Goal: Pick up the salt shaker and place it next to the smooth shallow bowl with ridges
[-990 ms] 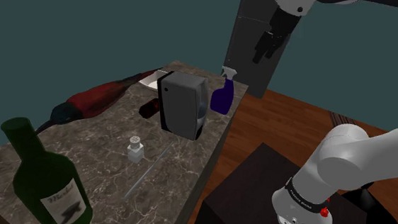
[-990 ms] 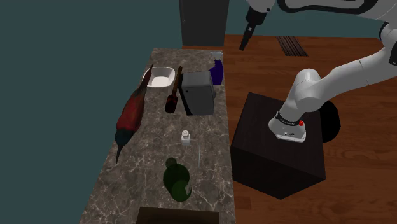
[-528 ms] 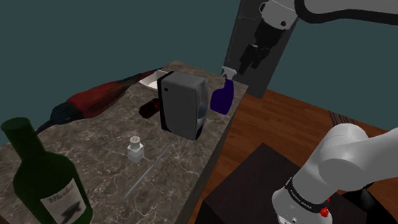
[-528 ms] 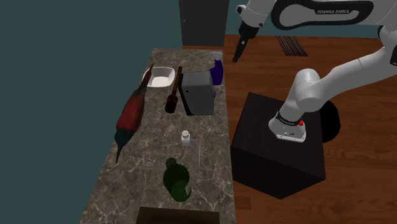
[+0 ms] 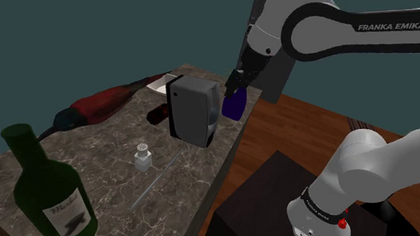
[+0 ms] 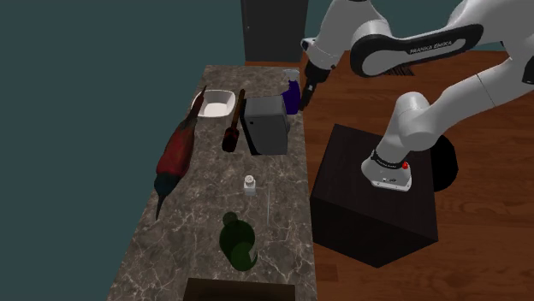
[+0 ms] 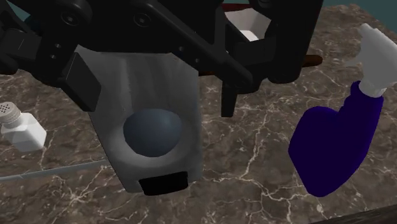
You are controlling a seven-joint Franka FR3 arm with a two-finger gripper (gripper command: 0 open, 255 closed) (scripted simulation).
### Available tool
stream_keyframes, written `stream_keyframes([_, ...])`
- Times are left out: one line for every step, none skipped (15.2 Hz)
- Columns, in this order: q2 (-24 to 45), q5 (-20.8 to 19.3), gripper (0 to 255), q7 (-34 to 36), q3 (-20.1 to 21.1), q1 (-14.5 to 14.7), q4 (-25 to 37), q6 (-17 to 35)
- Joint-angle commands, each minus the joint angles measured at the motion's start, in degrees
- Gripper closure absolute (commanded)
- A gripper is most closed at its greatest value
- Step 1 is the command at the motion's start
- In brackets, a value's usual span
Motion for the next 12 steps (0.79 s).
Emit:
stream_keyframes([1.9, 0.7, 0, 1.6, 1.8, 0.8, -0.8, 3.4])
stream_keyframes([3.0, 1.0, 0, 2.4, 2.7, 1.2, -1.1, 5.0])
stream_keyframes([4.1, 1.3, 0, 3.3, 3.7, 1.6, -1.4, 6.7])
stream_keyframes([5.4, 1.5, 0, 4.2, 4.7, 1.9, -1.5, 8.4])
stream_keyframes([6.7, 1.7, 0, 5.1, 5.7, 2.2, -1.6, 10.1])
stream_keyframes([8.1, 1.7, 0, 6.1, 6.7, 2.5, -1.6, 11.8])
stream_keyframes([9.5, 1.8, 0, 7.0, 7.8, 2.7, -1.6, 13.4])
stream_keyframes([11.0, 1.7, 0, 8.0, 8.8, 2.9, -1.4, 15.0])
stream_keyframes([12.6, 1.5, 0, 9.1, 9.9, 3.0, -1.2, 16.7])
stream_keyframes([14.2, 1.2, 0, 10.2, 11.0, 3.1, -0.9, 18.3])
stream_keyframes([15.9, 0.8, 0, 11.4, 12.1, 3.1, -0.6, 19.8])
stream_keyframes([17.6, 0.3, 0, 12.7, 13.3, 3.0, -0.1, 21.3])
